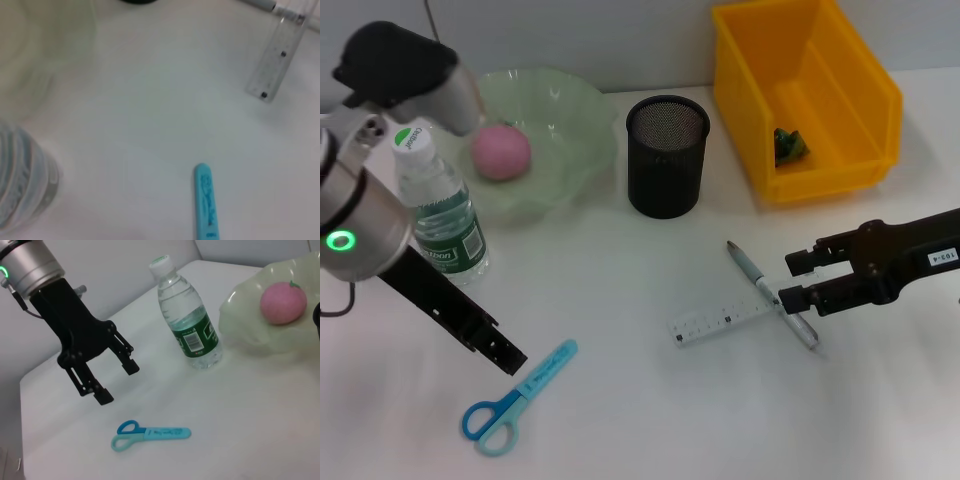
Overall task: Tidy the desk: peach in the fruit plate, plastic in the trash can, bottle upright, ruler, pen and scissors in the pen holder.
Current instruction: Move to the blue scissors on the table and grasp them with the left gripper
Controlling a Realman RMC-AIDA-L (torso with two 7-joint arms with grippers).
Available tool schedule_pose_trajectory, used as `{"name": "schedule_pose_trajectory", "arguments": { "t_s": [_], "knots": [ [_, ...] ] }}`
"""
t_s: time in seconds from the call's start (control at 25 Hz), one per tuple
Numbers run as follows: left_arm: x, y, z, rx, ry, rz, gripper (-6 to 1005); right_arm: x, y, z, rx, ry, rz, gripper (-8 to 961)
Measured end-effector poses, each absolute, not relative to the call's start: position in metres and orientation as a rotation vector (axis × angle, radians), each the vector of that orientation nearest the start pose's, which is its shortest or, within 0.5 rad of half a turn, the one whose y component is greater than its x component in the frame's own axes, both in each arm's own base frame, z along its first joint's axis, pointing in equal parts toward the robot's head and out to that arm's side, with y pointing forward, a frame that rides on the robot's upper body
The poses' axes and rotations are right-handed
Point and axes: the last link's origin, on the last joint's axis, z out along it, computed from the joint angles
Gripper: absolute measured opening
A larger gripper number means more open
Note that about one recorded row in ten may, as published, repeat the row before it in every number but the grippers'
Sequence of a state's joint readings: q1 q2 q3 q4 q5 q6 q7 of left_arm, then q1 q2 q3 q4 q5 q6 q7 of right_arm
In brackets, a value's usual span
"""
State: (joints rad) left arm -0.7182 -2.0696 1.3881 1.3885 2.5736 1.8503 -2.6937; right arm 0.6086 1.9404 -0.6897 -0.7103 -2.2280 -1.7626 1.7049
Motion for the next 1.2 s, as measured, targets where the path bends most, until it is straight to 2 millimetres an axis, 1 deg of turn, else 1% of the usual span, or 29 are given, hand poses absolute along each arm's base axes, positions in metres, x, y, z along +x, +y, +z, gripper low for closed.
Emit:
{"name": "schedule_pose_trajectory", "arguments": {
  "t_s": [0.12,0.24,0.64,0.84,0.96,1.2],
  "knots": [
    [-0.140,0.333,-0.004,-2.681,-0.978,0.762,842,0.268,0.333,0.050,-2.923,0.919,0.385,724],
    [-0.137,0.331,-0.011,-2.689,-0.941,0.789,827,0.268,0.332,0.049,-2.922,0.926,0.383,725],
    [-0.134,0.337,-0.030,-2.673,-0.948,0.821,825,0.268,0.332,0.050,-2.920,0.936,0.381,725],
    [-0.137,0.341,-0.038,-2.665,-0.962,0.840,823,0.267,0.334,0.050,-2.920,0.932,0.381,725],
    [-0.138,0.342,-0.043,-2.663,-0.950,0.864,823,0.267,0.334,0.050,-2.920,0.929,0.380,724],
    [-0.139,0.343,-0.050,-2.668,-0.980,0.875,821,0.267,0.335,0.050,-2.916,0.930,0.379,724]
  ]
}}
